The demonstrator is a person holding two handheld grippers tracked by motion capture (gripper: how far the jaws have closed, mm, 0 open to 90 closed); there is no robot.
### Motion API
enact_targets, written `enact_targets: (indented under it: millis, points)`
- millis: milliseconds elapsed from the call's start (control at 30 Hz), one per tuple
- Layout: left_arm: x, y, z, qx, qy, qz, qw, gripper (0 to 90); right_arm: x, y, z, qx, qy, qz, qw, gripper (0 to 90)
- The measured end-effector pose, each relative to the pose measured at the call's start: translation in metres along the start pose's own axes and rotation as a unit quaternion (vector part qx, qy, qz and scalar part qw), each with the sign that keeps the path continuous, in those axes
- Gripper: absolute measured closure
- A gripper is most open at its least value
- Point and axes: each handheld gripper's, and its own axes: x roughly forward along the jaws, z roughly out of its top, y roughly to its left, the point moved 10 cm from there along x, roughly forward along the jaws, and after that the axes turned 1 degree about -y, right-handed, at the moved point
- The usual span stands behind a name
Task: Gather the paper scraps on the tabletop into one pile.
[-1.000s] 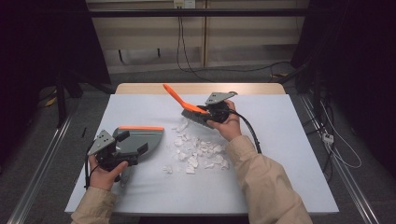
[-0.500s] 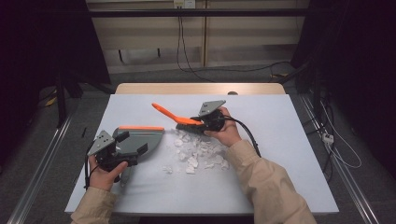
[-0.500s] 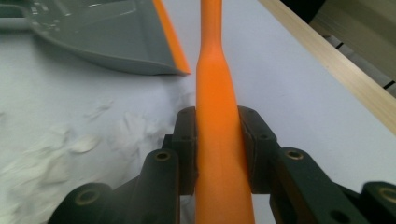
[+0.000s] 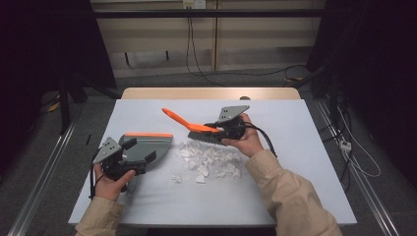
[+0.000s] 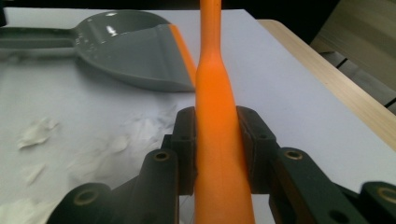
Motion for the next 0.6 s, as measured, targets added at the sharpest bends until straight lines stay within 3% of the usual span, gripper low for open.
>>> enact_targets:
  millis: [167,300,367,467,600]
  points:
    - [0.001,0.0,-0.001,0.0,0.004,-0.002,1.0,5.8,0.02,-0.013,0.0,0.011,-0.006,-0.023,0.9996,71.4]
    - [0.0,0.001,-0.001,-0.002,0.001,-0.001,1.0,5.9,0.035,-0.015,-0.011,-0.003,0.019,-0.03,0.9993,71.5]
    - [-0.001,0.002,-0.001,-0.003,0.001,-0.001,1.0,5.9,0.036,-0.009,-0.013,0.007,0.01,-0.012,0.9999,71.5]
    - [-0.001,0.004,-0.002,-0.003,0.002,0.001,1.0,5.8,0.032,-0.001,-0.014,-0.003,0.013,0.003,0.9999,71.5]
    - [-0.001,0.004,-0.002,-0.003,0.001,0.0,1.0,5.9,0.024,0.013,-0.013,0.001,0.008,0.026,0.9996,71.4]
